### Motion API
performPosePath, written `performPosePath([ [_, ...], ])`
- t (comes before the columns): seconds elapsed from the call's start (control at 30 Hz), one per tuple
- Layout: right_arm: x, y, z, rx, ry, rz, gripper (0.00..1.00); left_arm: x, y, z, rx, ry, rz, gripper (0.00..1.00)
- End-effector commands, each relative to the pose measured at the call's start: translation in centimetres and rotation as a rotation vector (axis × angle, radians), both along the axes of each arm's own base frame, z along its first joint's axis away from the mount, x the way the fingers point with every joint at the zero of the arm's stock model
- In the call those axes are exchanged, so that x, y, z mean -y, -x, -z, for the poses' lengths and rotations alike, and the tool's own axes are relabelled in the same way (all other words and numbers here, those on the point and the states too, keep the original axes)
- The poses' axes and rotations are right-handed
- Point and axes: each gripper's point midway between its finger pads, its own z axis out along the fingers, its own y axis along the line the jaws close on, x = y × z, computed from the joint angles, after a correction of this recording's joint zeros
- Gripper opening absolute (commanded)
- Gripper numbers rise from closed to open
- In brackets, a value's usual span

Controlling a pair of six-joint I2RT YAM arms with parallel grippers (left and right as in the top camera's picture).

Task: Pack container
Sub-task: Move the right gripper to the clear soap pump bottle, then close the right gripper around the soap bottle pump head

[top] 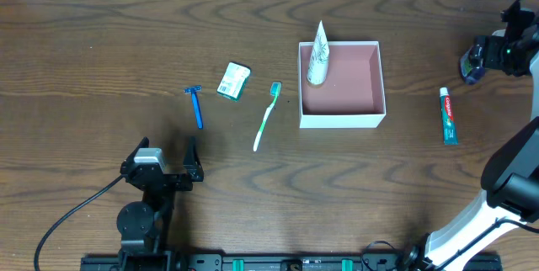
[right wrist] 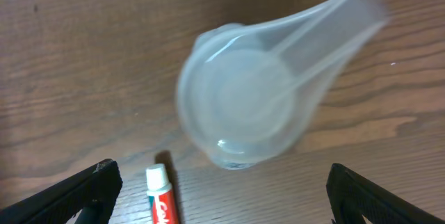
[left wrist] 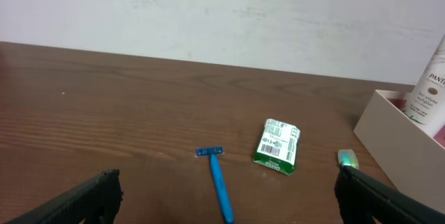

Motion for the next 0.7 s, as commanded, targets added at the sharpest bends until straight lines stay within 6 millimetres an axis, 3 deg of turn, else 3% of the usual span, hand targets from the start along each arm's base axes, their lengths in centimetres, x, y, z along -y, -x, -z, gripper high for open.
performPosePath([
  [0.0, 0.5, 0.3, 0.8, -0.01, 0.025, -0.033, 0.96, 0.0, 0.1, 1.6, -0.046, -0.005, 0.002, 0.98],
  [0.23, 0.5, 0.0, 2.6, 0.015, 0.035, -0.045, 0.97, 0.0, 0.1, 1.6, -0.046, -0.005, 0.002, 0.98],
  [0.67, 0.2, -1.4, 2.3, 0.088, 0.028, -0.093, 0.97, 0.0, 0.1, 1.6, -0.046, -0.005, 0.002, 0.98],
])
